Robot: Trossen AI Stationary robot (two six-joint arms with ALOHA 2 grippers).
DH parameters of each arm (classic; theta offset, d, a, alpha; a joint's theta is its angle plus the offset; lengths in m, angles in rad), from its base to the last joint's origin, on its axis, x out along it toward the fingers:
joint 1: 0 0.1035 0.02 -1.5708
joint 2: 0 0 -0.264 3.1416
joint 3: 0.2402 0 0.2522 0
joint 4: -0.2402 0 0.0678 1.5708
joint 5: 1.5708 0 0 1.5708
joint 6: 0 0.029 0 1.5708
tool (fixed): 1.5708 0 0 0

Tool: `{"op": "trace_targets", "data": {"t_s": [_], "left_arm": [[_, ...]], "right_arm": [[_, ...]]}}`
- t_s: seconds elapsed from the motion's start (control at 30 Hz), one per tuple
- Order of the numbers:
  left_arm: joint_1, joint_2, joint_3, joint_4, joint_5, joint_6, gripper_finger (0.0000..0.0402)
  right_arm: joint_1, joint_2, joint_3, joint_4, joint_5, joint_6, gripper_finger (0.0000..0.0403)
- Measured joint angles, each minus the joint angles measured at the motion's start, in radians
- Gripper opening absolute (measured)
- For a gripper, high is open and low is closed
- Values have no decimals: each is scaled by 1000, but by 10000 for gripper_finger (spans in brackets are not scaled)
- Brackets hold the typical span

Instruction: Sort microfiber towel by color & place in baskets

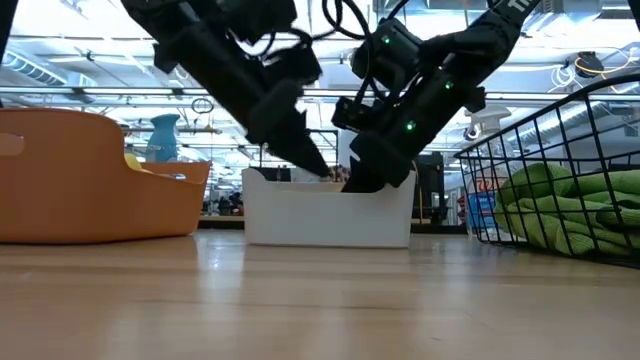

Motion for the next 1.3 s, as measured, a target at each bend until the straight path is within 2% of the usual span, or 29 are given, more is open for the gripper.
{"op": "trace_targets", "data": {"t_s": [0.27,0.4,0.63,0.9,1.2,1.3], "left_arm": [[-17,-82,0,5,-13,6,86],[-15,-83,0,-7,-15,6,86],[-13,-69,0,-3,-16,26,86],[-6,-7,1,2,24,26,86],[-69,-5,1,69,27,24,86],[-108,-5,1,70,26,24,86]], "right_arm": [[-1,-18,0,4,-3,-42,0],[1,-62,0,1,-3,-53,0],[39,-191,0,-132,-2,-27,0],[178,-351,0,-266,1,92,0],[364,-417,0,-478,9,306,0],[425,-439,0,-544,45,402,0]]}}
